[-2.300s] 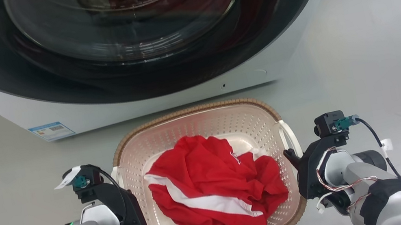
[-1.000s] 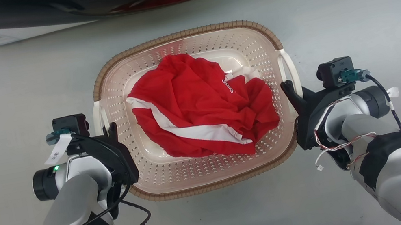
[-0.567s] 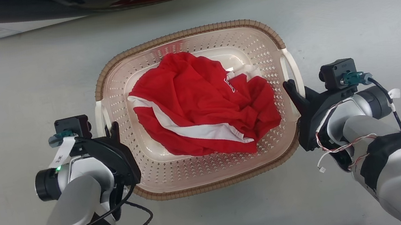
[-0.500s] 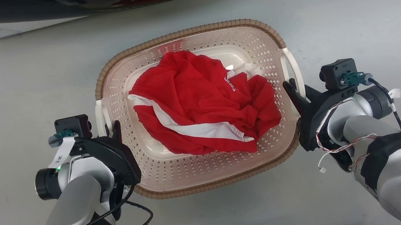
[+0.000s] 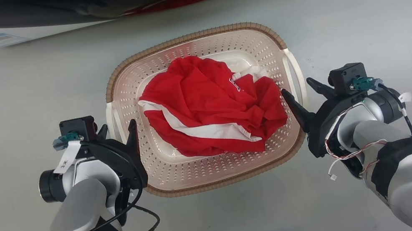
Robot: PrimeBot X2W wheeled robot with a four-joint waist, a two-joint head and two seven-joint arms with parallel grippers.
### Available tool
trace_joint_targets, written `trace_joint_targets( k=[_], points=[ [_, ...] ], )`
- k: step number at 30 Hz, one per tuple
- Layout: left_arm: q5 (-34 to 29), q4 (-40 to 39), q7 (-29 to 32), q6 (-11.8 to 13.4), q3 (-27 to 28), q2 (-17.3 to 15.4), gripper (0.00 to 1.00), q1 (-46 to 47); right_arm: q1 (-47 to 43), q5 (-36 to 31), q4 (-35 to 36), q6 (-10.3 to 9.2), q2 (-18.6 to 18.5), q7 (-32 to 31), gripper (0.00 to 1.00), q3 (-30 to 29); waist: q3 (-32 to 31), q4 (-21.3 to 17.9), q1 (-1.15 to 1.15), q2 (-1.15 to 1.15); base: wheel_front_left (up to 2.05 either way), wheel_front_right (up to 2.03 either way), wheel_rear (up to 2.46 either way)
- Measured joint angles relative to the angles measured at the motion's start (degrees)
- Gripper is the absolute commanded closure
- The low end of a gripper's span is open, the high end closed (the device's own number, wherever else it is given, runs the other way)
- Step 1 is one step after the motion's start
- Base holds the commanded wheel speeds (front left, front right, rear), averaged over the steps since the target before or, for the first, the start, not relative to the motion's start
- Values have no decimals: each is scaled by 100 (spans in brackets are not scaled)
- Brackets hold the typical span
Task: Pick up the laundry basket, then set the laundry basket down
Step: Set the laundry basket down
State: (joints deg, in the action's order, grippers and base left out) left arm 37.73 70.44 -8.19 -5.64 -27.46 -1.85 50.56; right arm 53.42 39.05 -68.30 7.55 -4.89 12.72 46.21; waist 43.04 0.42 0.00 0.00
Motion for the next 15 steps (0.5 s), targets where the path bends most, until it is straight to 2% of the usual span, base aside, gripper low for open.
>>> trace_joint_targets(
  k=[15],
  points=[
    [92,123,-360,-49,59,5,0,-310,-365,42,-42,0,-36,115,0,-12,-706,-10,0,0,0,0,0]
  ],
)
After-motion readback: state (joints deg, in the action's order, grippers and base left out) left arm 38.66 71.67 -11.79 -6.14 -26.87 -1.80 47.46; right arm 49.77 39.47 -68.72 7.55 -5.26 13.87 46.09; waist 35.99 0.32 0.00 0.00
